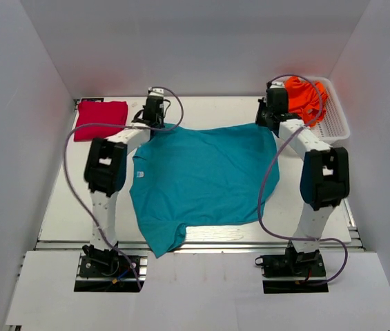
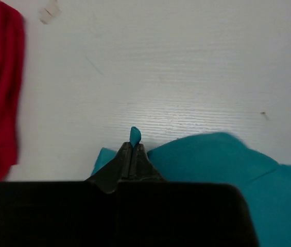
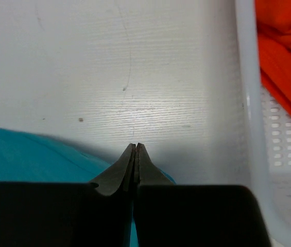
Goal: Fold and stack the t-shirts
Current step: Flatten out the tshirt
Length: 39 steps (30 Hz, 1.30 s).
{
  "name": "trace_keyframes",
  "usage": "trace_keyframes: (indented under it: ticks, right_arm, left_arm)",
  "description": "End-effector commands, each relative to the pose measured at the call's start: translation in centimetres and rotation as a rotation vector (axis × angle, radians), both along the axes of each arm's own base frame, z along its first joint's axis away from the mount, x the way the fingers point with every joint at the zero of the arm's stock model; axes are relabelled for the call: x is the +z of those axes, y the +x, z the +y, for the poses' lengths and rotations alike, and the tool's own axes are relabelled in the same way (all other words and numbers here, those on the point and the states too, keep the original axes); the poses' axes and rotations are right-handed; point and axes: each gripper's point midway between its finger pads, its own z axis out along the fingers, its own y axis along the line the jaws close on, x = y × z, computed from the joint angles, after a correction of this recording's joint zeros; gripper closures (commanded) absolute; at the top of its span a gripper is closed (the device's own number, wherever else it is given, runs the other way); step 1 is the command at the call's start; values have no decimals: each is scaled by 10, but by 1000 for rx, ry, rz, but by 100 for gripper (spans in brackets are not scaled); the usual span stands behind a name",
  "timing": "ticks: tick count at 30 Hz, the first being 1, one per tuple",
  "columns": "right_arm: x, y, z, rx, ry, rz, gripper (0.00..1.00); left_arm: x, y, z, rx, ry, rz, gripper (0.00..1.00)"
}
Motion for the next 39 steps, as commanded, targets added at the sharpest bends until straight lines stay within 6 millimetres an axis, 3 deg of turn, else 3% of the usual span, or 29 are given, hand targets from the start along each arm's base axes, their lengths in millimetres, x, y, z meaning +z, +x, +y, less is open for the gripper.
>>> trace_keyframes:
  ticks: [1,2,3,4,5,6,8,9,11,12,13,14,15,16,17,18,19,20,21,23,25,27,28,33,39]
  right_arm:
    - [96,2,-1,24,10,-243,100]
    - [112,-11,-3,28,13,-275,100]
    - [122,-14,-3,31,15,-302,100]
    - [127,-18,-5,28,15,-313,100]
    - [142,-33,-7,31,16,-343,100]
    - [146,-39,-10,27,11,-352,100]
    - [174,-58,-13,34,15,-412,100]
    - [173,-64,-15,33,14,-413,100]
    - [198,-85,-19,42,14,-472,100]
    - [213,-95,-20,47,21,-510,100]
    - [221,-100,-17,72,21,-530,100]
    - [228,-105,-16,84,25,-545,100]
    - [252,-122,-16,98,31,-608,100]
    - [262,-130,-12,134,42,-634,100]
    - [269,-136,-10,153,38,-652,100]
    - [297,-156,-10,175,53,-725,100]
    - [305,-162,-11,181,47,-743,100]
    - [322,-175,-12,193,41,-788,100]
    - [340,-192,-10,222,52,-838,100]
    - [358,-212,-11,244,35,-884,100]
    - [384,-241,-15,258,20,-956,100]
    - [391,-254,-15,279,14,-971,100]
    - [403,-271,-18,284,12,-1007,100]
    - [434,-326,-23,309,19,-1105,100]
    - [449,-373,-35,291,-8,-1181,100]
  left_arm:
    - [222,-18,9,15,-160,-482,100]
    - [245,-28,12,15,-178,-537,100]
    - [242,-42,13,-5,-185,-534,100]
    - [282,-65,20,-6,-209,-611,100]
    - [277,-78,22,-16,-213,-612,100]
    - [287,-91,26,-14,-229,-637,100]
    - [307,-117,34,-13,-257,-696,100]
    - [328,-144,44,-5,-275,-759,100]
    - [341,-170,52,-6,-288,-801,100]
    - [355,-183,56,-6,-299,-835,100]
    - [388,-211,64,-17,-327,-921,100]
    - [395,-222,63,-44,-335,-936,100]
    - [406,-234,64,-63,-335,-962,100]
    - [428,-259,66,-97,-356,-1025,100]
    - [435,-269,67,-110,-361,-1042,100]
    - [440,-279,69,-122,-355,-1054,100]
    - [450,-290,71,-132,-362,-1077,100]
    - [468,-313,75,-148,-375,-1130,100]
    - [472,-322,77,-158,-379,-1145,100]
    - [496,-355,87,-167,-381,-1224,100]
    - [510,-378,88,-205,-386,-1260,100]
    - [522,-398,92,-220,-383,-1294,100]
    - [537,-419,91,-266,-386,-1335,100]
    - [565,-478,87,-393,-378,-1394,100]
    - [576,-515,87,-457,-371,-1398,100]
